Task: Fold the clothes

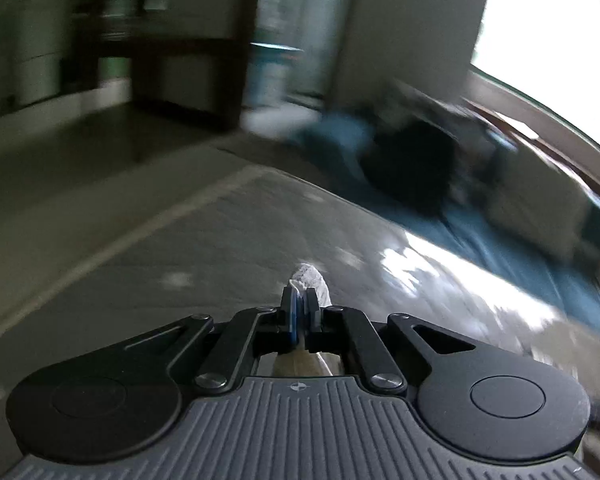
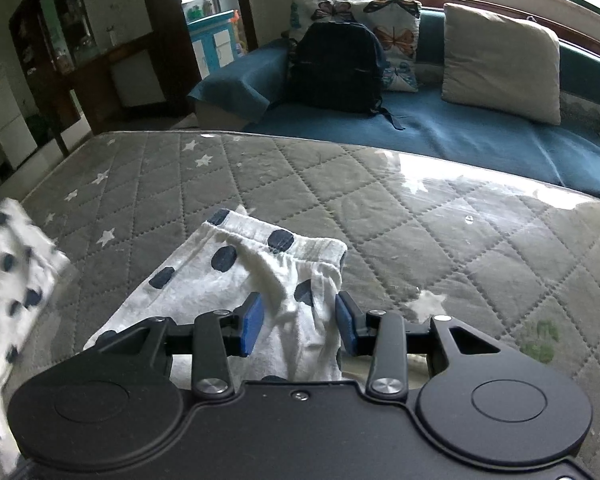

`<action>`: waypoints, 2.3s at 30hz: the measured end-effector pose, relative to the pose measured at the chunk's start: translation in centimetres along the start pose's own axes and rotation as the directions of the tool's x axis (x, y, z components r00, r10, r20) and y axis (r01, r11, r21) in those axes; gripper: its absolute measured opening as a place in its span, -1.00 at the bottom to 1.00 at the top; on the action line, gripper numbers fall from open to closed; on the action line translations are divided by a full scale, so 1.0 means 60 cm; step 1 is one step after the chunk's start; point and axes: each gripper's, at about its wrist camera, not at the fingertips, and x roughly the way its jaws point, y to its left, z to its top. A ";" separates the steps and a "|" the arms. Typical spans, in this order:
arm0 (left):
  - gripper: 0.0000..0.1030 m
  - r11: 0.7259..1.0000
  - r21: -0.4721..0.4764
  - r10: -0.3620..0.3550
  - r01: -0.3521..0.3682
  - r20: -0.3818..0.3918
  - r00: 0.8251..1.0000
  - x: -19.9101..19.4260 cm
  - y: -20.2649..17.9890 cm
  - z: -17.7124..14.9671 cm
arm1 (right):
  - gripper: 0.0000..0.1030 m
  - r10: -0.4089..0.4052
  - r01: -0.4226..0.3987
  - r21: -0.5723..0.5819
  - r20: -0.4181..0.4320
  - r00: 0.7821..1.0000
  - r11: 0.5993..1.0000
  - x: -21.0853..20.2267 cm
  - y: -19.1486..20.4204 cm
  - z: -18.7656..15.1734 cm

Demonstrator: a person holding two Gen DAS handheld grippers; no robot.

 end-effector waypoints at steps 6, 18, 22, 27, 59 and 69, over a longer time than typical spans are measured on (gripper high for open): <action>-0.93 0.998 0.023 0.052 -0.058 0.204 0.978 -0.057 -0.068 0.012 | -0.17 -0.005 0.005 0.000 0.006 1.000 1.000 0.002 0.001 0.000; -0.87 0.993 0.121 -0.001 0.002 -0.009 1.000 0.074 -0.037 0.037 | -0.16 0.017 -0.017 -0.016 0.013 1.000 1.000 -0.008 -0.004 0.004; -0.79 0.994 0.102 0.052 -0.042 -0.099 0.994 0.082 0.051 0.015 | -0.16 0.021 -0.021 -0.011 0.008 1.000 1.000 -0.002 -0.004 0.002; -0.59 0.999 0.027 0.026 -0.020 -0.239 0.971 0.089 0.118 -0.035 | -0.16 0.012 -0.012 -0.007 0.012 1.000 1.000 0.002 -0.002 0.001; -0.91 0.886 0.427 0.210 -0.180 -0.024 0.977 0.155 0.055 -0.016 | -0.81 -0.133 0.136 -0.098 0.042 0.990 0.986 0.004 0.003 0.004; -0.27 0.912 0.400 0.108 -0.096 -0.007 0.994 0.073 0.076 -0.018 | -0.32 -0.099 0.104 -0.105 0.053 0.994 0.989 -0.075 0.007 -0.009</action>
